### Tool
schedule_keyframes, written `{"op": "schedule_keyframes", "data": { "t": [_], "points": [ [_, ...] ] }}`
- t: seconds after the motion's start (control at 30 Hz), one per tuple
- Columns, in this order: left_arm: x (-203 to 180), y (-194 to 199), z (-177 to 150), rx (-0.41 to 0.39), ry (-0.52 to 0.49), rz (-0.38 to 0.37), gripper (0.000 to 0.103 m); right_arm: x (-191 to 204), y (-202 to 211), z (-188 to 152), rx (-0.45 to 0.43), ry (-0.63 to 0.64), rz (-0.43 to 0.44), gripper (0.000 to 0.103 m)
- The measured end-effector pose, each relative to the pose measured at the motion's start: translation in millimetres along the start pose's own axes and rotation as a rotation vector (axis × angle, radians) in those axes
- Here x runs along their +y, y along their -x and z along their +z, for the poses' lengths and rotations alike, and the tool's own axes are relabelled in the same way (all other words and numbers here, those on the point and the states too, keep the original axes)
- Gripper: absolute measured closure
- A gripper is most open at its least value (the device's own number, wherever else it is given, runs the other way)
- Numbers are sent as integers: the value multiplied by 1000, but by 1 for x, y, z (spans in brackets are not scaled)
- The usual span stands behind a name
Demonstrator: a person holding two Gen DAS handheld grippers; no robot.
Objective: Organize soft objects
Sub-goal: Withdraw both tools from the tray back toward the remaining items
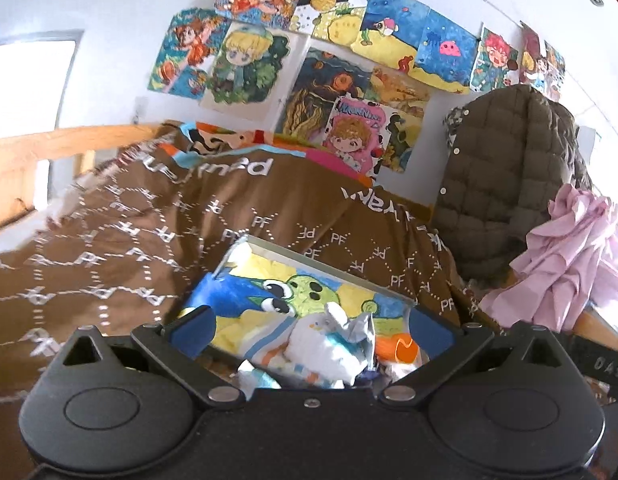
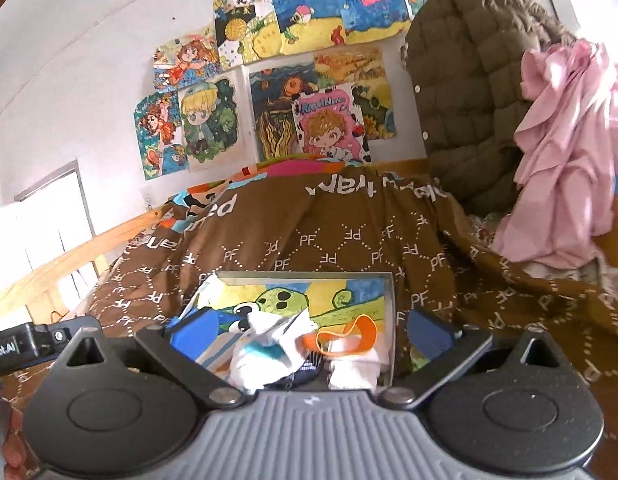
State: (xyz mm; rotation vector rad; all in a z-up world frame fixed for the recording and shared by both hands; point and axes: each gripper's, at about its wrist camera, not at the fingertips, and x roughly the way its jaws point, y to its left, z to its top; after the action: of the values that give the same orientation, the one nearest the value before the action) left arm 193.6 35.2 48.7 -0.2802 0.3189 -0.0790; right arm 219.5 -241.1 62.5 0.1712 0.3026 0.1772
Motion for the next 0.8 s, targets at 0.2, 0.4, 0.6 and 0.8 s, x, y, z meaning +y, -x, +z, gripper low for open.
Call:
{"op": "schedule_keyframes", "data": {
  "t": [0.2,0.4,0.6,0.8],
  "points": [
    [-9,54,-8,0,-61,40,1,15,55,-4,-29,46,-8,0],
    [-13,92,-18,7,-111,48,1,28,87,-16,-31,48,-15,0],
    [-1,108,-25,41,-150,45,1,39,88,-38,5,60,-26,0],
    [17,104,-43,94,-162,56,1,46,81,-69,56,93,-29,0]
  ]
}}
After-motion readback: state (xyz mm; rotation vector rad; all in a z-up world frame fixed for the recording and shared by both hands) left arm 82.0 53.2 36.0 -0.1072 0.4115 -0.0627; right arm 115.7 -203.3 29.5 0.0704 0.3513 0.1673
